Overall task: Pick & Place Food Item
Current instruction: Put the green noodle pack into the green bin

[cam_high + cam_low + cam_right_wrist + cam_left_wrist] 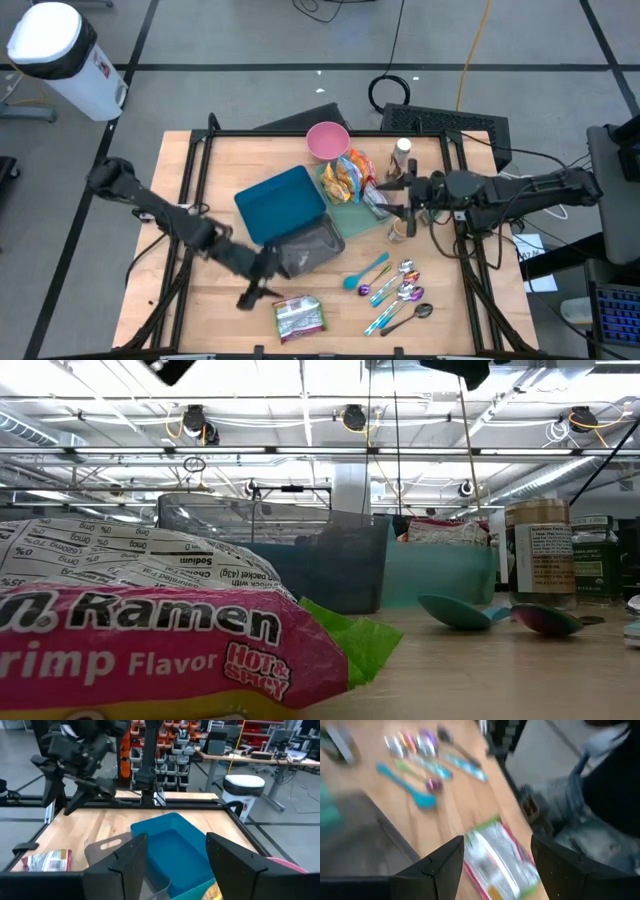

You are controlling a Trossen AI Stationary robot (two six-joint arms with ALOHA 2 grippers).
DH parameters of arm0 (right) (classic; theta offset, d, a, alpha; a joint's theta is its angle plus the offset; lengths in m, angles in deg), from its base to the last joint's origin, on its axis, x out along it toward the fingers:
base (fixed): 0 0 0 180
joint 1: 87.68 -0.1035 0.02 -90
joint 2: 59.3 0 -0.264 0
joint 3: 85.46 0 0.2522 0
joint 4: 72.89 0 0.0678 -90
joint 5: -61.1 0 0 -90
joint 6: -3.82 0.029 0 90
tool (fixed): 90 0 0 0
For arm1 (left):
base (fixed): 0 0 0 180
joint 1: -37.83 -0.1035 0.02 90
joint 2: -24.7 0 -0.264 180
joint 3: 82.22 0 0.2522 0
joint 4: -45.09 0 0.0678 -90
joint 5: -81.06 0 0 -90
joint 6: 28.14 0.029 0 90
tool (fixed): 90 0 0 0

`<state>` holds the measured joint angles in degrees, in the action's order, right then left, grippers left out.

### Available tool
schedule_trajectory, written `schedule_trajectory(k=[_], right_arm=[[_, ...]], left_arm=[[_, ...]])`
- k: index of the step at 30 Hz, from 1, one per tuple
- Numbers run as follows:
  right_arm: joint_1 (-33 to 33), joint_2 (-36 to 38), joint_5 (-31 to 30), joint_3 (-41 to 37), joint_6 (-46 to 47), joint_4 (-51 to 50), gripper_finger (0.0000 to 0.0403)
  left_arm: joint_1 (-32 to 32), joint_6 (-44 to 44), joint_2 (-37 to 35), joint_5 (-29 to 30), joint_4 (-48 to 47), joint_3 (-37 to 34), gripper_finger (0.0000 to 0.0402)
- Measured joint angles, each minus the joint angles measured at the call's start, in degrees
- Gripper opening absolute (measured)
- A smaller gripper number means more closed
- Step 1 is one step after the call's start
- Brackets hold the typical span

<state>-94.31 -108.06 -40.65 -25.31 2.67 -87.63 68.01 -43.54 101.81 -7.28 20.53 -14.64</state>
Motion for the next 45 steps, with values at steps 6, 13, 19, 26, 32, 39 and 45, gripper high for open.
schedule_trajectory(k=[6, 13, 19, 26, 32, 39, 45], right_arm=[[0.0, -3.4, 0.0, 0.0, 0.6, 2.0, 0.0192], [-0.3, -7.5, 3.2, 0.0, 1.1, 8.4, 0.0192], [-2.0, -10.3, 4.5, 0.0, 1.0, 12.4, 0.0192], [-2.9, -11.1, 4.4, 0.0, 1.4, 13.0, 0.0192], [-2.9, -11.1, 4.4, 0.0, 2.0, 13.0, 0.0192], [-2.9, -11.1, 4.4, 0.0, 2.0, 12.7, 0.0192], [-2.9, -11.1, 4.4, 0.0, 2.0, 12.7, 0.0192]], left_arm=[[5.1, -12.7, 6.9, 1.5, 0.3, 0.0, 0.0239], [9.5, -6.6, 16.2, 3.6, -1.4, 0.0, 0.0239], [10.1, -5.4, 21.5, 7.4, -1.2, 0.0, 0.0239], [10.0, -6.4, 23.6, 7.6, -1.1, 0.0, 0.0237], [10.1, -6.5, 23.6, 7.3, -1.0, 0.0, 0.0176], [9.7, -6.7, 23.5, 3.7, -1.0, 0.0, 0.0053], [9.2, -9.1, 18.6, 1.5, -2.6, 0.0, 0.0019]])
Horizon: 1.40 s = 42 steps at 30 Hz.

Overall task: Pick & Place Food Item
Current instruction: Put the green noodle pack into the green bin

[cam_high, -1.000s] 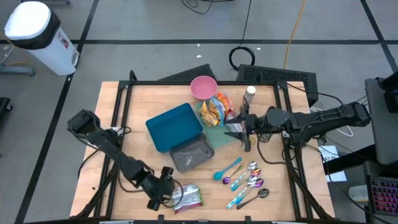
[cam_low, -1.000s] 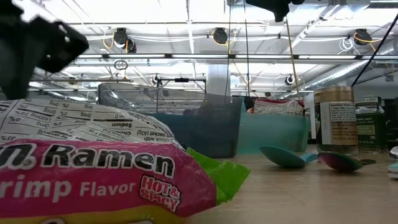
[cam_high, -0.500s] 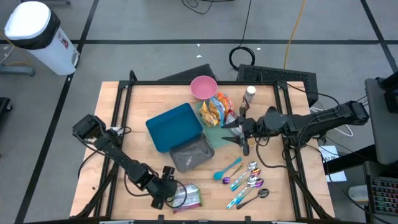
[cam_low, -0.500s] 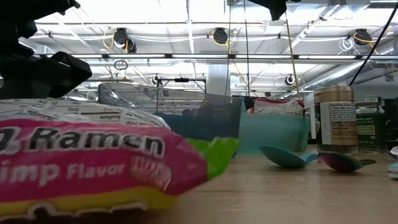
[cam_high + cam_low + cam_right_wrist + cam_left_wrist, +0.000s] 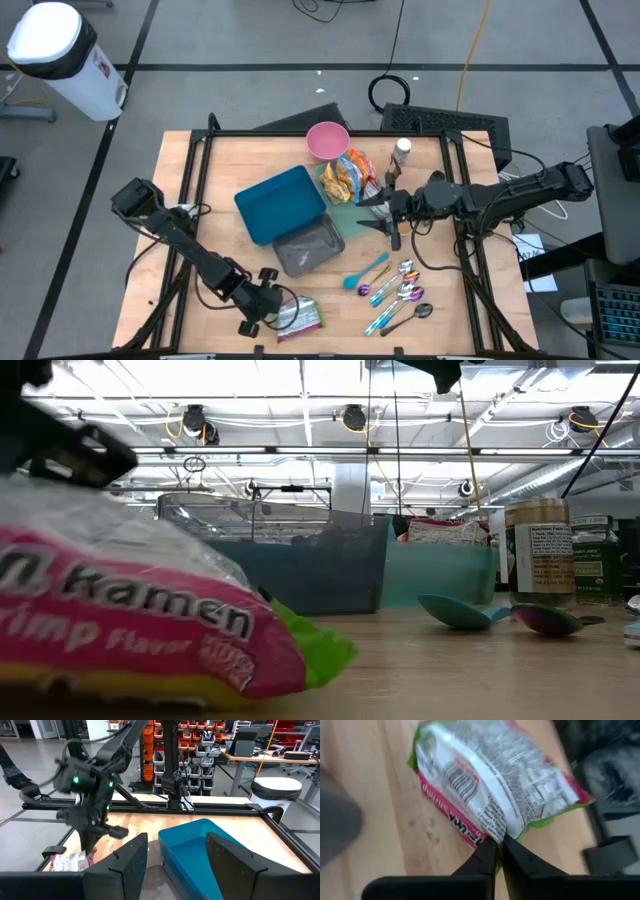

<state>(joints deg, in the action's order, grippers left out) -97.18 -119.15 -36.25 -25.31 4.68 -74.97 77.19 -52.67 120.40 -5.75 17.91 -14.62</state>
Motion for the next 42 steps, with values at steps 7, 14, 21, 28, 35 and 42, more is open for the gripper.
schedule_trajectory(k=[7, 14, 21, 28, 35, 42], right_arm=[[0.0, 0.0, 0.1, 0.0, 2.8, 0.0, 0.0192], [0.0, -0.1, 0.1, 0.0, 2.8, 0.4, 0.0194], [3.7, -1.7, 7.4, 0.6, 5.8, 1.4, 0.0225], [12.1, -10.1, 25.5, 5.9, 9.8, 1.2, 0.0227], [15.8, -24.2, 36.8, 14.6, 10.8, 2.0, 0.023], [15.1, -38.0, 45.8, 23.2, 10.5, 7.8, 0.0231]], left_arm=[[-1.2, 8.8, -10.7, 2.4, -0.4, 0.0, 0.0009], [-6.2, 23.0, -20.7, 3.8, 1.0, 0.0, 0.0012], [-13.5, 33.5, -24.2, -6.6, -0.7, 0.0, 0.0013], [-19.9, 36.1, -24.2, -13.9, -7.5, 0.0, 0.001], [-20.6, 41.0, -24.2, -20.1, -5.0, 0.0, 0.0006], [-20.5, 41.0, -23.7, -18.6, -4.9, 0.0, 0.0011]])
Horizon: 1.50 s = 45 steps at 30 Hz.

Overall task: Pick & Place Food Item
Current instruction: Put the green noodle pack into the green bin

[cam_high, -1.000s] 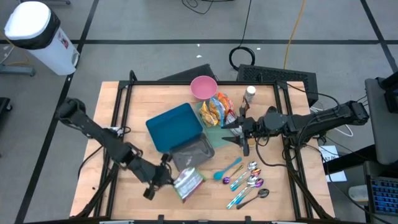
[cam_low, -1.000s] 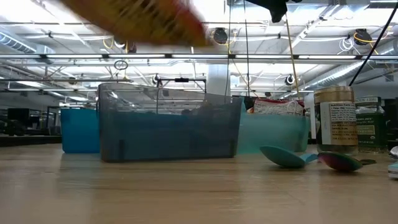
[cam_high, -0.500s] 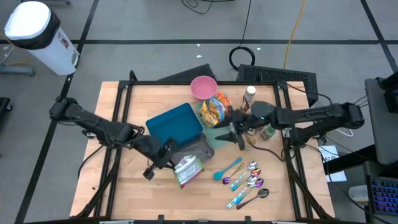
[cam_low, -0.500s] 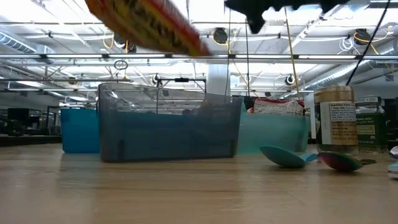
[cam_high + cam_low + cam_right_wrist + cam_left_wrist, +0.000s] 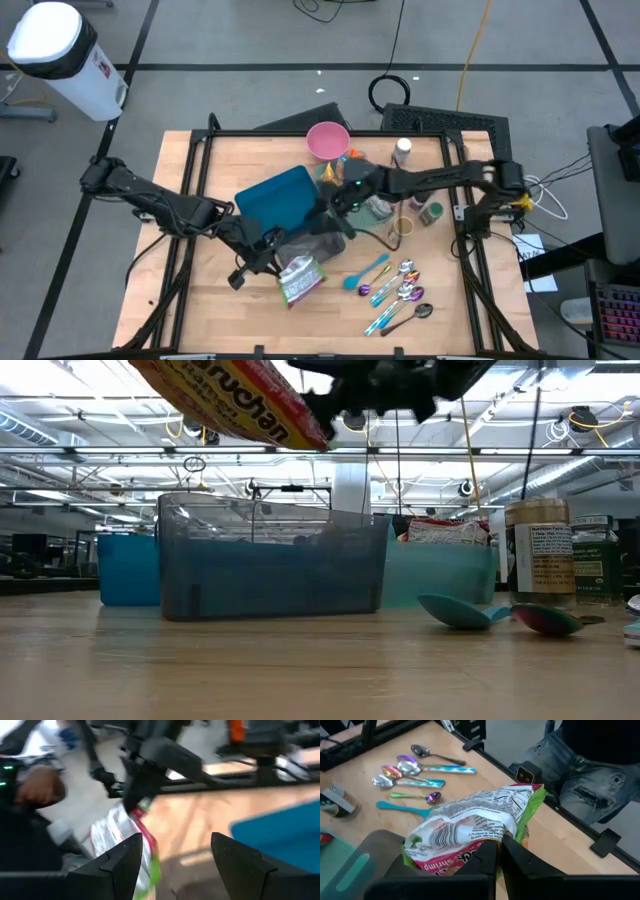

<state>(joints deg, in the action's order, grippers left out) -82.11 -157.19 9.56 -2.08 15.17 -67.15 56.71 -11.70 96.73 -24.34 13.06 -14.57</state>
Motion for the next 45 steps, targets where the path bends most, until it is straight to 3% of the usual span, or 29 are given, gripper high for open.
schedule_trajectory(k=[6, 10, 15, 25, 30, 38, 45], right_arm=[[-2.2, -8.2, 10.9, 5.0, 1.3, 5.8, 0.0228], [-2.8, -11.9, 14.3, 6.3, 3.9, 6.1, 0.0228], [-3.5, -14.4, 14.7, 6.5, 4.7, 7.2, 0.0228], [-6.4, -14.8, 27.8, 6.4, 10.6, 8.5, 0.0213], [-7.4, -14.8, 27.1, 6.4, 13.7, 9.4, 0.0201], [-7.6, -14.8, 11.9, 6.3, 17.0, 8.2, 0.0179], [-7.9, -14.8, 9.5, 6.3, 15.6, 7.8, 0.0175]], left_arm=[[0.5, 0.2, 0.0, 0.4, 0.3, 0.0, 0.0012], [1.5, 1.7, 0.0, 0.4, 2.2, 0.0, 0.0011], [1.5, 1.9, 0.0, 0.4, 2.3, 0.0, 0.001], [-0.1, 0.1, 0.0, 3.2, 1.8, 0.0, 0.001], [-0.2, -0.3, 0.0, 9.7, 1.0, 0.0, 0.0021], [-0.2, 0.1, -0.1, 11.0, 1.2, 0.0, 0.0016], [-0.2, 0.5, -0.1, 11.2, 1.5, 0.0, 0.0008]])
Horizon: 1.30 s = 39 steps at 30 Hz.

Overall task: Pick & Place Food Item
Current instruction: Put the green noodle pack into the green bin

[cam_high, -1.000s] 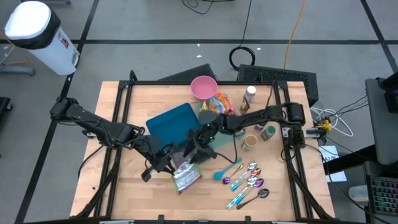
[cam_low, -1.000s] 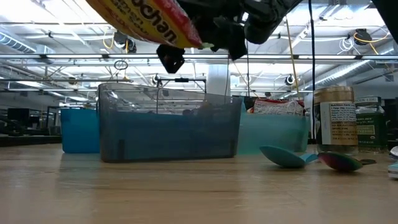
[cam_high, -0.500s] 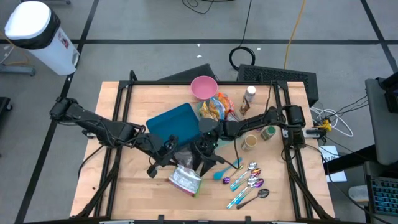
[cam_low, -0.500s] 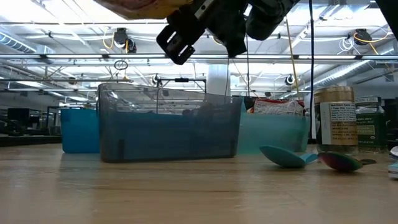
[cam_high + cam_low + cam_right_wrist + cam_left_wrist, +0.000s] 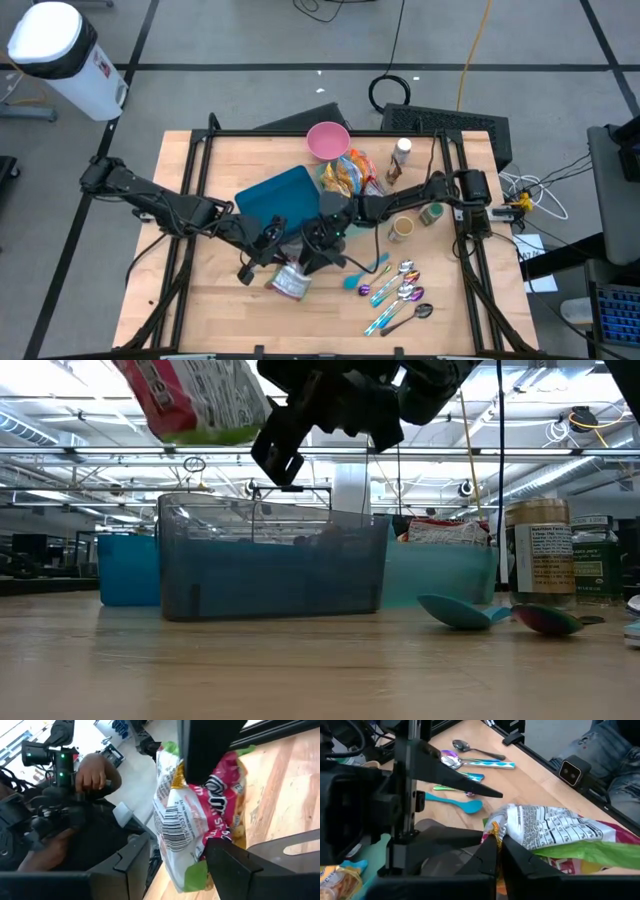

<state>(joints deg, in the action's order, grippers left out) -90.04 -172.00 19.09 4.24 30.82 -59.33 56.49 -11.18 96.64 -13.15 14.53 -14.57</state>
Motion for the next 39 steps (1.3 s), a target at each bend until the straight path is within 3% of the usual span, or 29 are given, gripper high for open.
schedule_trajectory(k=[4, 9, 13, 24, 28, 36, 39], right_arm=[[-0.8, 0.0, -1.0, 0.0, -3.1, -0.2, 0.0164], [-1.2, 0.0, -8.9, 0.0, -7.3, -1.6, 0.0143], [-1.0, 0.0, -9.2, 0.0, -6.2, -1.5, 0.0138], [-2.8, 0.0, -9.1, 0.0, -13.9, -1.2, 0.0184], [-3.0, 0.0, -9.1, 0.0, -14.3, 0.1, 0.0147], [-3.0, 0.0, -8.8, 0.0, -16.2, 0.2, 0.0023], [-3.0, 0.0, -8.7, 0.0, -15.9, -0.2, 0.0006]], left_arm=[[0.0, 0.1, 0.0, 0.0, 0.0, 0.0, 0.0014], [0.0, 2.0, 0.0, -2.7, 0.3, 0.0, 0.0012], [0.0, 2.4, 0.0, -3.9, 0.5, 0.0, 0.0011], [0.0, 4.0, 0.1, -4.5, 1.9, 0.0, 0.0017], [0.0, 3.8, 0.1, -4.6, 2.1, 0.0, 0.0013], [0.0, 2.4, 0.1, -4.9, 1.9, 0.0, 0.0023], [0.0, 1.3, 0.1, -4.5, 2.3, 0.0, 0.0023]])
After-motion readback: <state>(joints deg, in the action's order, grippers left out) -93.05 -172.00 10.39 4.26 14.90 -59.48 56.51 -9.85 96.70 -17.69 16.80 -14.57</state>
